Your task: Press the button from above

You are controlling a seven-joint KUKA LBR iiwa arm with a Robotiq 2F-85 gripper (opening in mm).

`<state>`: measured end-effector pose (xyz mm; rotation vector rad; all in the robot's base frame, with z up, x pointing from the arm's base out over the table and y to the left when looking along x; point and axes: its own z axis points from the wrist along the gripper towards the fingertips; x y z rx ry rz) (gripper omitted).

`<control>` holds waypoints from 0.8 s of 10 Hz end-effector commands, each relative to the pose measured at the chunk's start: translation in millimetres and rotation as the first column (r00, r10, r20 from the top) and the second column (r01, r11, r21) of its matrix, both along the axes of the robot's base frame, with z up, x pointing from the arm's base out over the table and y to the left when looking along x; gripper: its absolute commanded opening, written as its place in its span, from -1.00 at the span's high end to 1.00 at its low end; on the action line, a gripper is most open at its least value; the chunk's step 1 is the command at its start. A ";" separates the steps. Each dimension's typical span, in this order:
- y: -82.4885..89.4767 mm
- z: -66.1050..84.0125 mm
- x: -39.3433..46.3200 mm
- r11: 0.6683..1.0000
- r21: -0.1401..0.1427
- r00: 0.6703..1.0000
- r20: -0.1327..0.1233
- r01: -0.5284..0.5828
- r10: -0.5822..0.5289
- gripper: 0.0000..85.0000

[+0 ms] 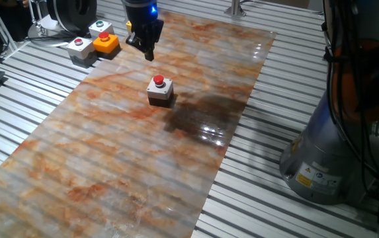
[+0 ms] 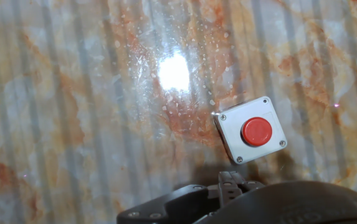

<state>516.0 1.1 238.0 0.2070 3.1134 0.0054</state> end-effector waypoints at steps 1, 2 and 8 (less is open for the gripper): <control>0.0 0.0 0.0 1.000 0.000 1.000 0.002 0.000 0.000 1.00; 0.0 0.0 0.0 1.000 0.000 1.000 0.002 0.000 0.000 1.00; -4.6 1.0 2.3 1.000 0.016 1.000 -0.002 0.003 -0.003 1.00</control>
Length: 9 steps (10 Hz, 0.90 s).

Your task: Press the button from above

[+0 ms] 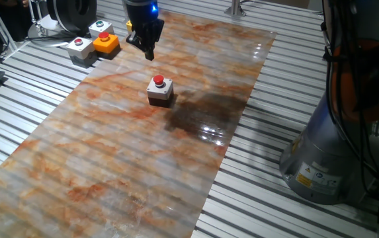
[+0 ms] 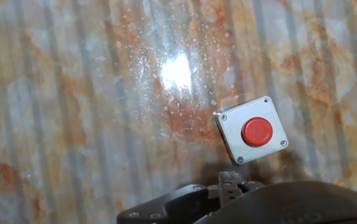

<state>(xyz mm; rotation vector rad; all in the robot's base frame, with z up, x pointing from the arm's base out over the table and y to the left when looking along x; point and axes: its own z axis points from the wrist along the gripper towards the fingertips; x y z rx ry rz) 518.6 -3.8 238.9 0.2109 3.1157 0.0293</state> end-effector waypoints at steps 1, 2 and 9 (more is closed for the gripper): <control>-1.4 -0.3 1.0 1.000 -0.001 1.000 0.000 -0.001 0.001 1.00; -3.3 -0.8 2.7 1.000 -0.001 1.000 0.000 -0.004 0.004 1.00; -12.9 1.3 8.9 1.000 0.009 1.000 -0.005 -0.016 0.016 1.00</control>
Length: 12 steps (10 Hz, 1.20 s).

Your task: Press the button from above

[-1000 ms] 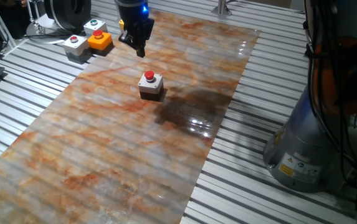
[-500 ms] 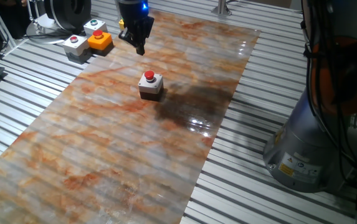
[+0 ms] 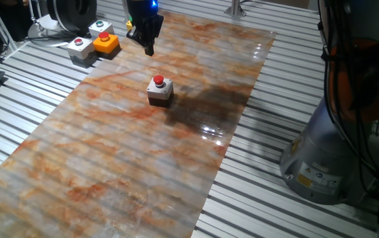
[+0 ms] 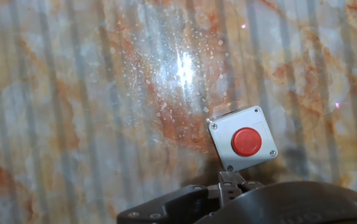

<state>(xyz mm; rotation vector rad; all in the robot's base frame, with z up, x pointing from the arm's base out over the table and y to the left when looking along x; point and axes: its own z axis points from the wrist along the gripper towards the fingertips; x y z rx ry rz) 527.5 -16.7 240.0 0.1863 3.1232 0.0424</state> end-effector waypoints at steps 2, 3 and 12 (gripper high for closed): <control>-1.6 -0.9 -0.3 1.000 0.003 1.000 0.000 -0.005 0.005 1.00; -2.3 -0.8 -0.2 1.000 0.005 1.000 0.000 -0.006 0.006 1.00; -14.2 -4.6 0.1 1.000 0.015 1.000 0.003 -0.014 0.014 1.00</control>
